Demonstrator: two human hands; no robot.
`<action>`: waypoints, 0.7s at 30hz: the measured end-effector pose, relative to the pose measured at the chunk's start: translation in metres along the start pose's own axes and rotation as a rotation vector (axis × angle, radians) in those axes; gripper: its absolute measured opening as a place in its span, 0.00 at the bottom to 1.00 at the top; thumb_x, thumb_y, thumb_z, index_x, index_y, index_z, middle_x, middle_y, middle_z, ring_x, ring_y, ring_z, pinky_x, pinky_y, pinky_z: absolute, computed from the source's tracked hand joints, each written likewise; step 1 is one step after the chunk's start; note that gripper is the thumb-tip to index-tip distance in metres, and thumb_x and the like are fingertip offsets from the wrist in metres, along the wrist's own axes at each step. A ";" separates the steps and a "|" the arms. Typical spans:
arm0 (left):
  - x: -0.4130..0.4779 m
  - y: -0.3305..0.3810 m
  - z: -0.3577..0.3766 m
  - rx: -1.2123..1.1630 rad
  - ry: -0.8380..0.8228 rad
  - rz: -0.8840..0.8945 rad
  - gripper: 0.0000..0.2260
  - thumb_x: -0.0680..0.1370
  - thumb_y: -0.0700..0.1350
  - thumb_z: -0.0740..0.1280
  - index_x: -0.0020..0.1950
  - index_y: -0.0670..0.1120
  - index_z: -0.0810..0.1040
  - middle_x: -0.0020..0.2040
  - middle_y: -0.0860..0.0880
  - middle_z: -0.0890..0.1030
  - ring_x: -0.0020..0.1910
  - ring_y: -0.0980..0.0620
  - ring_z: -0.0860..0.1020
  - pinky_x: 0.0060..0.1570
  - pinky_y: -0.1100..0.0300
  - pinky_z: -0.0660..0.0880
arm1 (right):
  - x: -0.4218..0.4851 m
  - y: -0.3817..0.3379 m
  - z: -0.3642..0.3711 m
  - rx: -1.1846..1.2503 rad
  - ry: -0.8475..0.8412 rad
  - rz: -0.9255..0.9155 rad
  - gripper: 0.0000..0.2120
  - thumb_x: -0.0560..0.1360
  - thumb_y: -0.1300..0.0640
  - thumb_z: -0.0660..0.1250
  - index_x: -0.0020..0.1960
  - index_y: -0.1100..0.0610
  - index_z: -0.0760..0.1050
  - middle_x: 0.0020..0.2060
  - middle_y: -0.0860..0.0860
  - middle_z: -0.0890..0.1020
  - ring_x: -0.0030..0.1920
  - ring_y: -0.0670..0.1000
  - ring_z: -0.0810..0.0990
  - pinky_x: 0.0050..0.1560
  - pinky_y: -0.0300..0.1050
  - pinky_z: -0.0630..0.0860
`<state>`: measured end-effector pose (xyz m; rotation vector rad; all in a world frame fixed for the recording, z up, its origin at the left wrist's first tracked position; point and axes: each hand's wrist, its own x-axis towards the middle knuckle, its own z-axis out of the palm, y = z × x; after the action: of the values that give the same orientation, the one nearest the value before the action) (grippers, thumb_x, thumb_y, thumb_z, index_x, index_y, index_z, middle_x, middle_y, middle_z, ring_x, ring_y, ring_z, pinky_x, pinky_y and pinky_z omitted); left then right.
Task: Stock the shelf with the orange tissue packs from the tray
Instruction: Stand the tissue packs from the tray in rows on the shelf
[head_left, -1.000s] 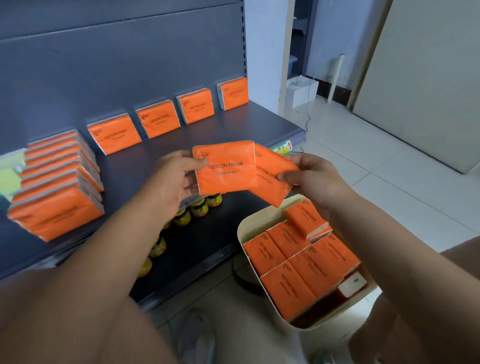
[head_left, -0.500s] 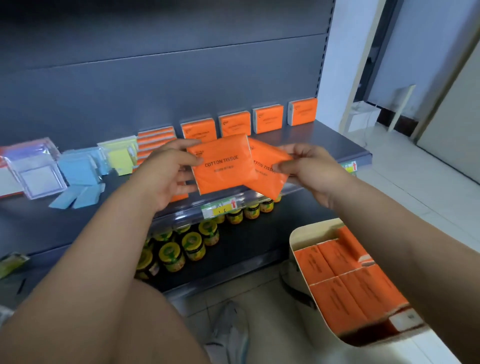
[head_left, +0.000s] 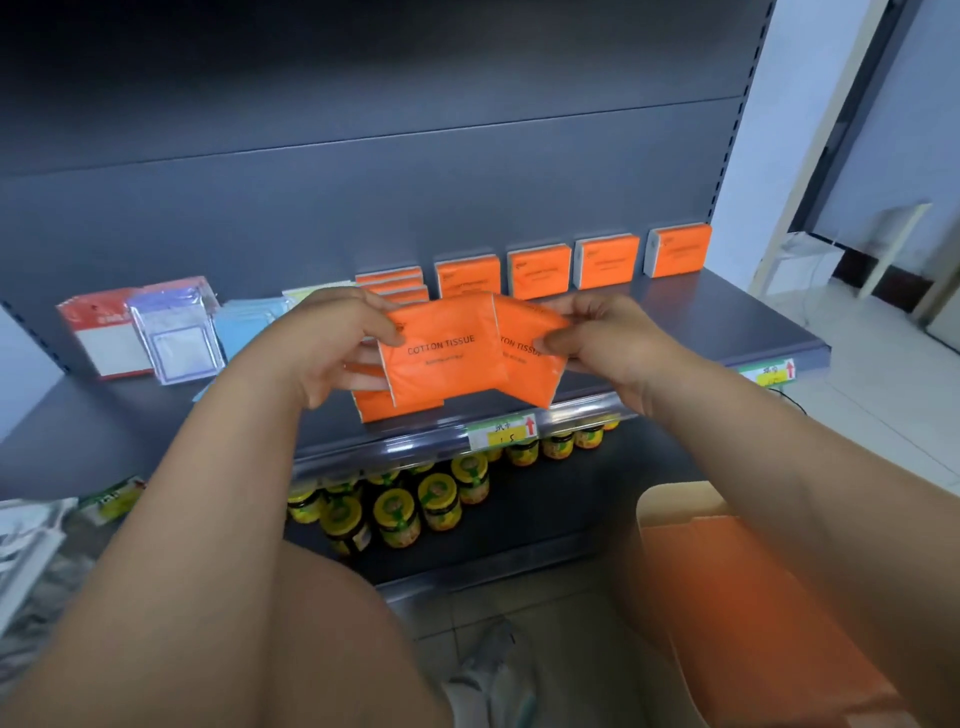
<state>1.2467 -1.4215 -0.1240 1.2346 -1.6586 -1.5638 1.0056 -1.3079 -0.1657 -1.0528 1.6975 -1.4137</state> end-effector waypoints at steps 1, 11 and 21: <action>-0.001 -0.002 -0.003 -0.003 0.005 0.000 0.17 0.74 0.31 0.69 0.60 0.45 0.80 0.50 0.44 0.84 0.44 0.46 0.84 0.43 0.48 0.84 | 0.002 0.001 0.002 -0.001 -0.009 0.001 0.18 0.72 0.69 0.73 0.59 0.56 0.83 0.52 0.52 0.87 0.53 0.50 0.86 0.53 0.45 0.83; 0.000 -0.035 -0.020 0.090 -0.024 0.002 0.15 0.75 0.35 0.73 0.57 0.52 0.84 0.54 0.49 0.86 0.52 0.50 0.85 0.51 0.48 0.84 | 0.014 0.011 0.026 -0.024 -0.106 -0.004 0.16 0.73 0.71 0.73 0.52 0.52 0.82 0.50 0.51 0.86 0.52 0.49 0.85 0.57 0.48 0.82; 0.022 -0.032 -0.022 0.230 0.033 0.080 0.15 0.75 0.32 0.73 0.53 0.51 0.84 0.59 0.49 0.84 0.57 0.47 0.84 0.57 0.44 0.82 | 0.040 0.000 0.032 -0.178 -0.110 -0.022 0.15 0.73 0.68 0.74 0.54 0.51 0.83 0.52 0.50 0.85 0.55 0.50 0.84 0.60 0.51 0.80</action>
<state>1.2641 -1.4483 -0.1556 1.2829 -1.8832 -1.3268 1.0165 -1.3579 -0.1712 -1.2262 1.7598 -1.2116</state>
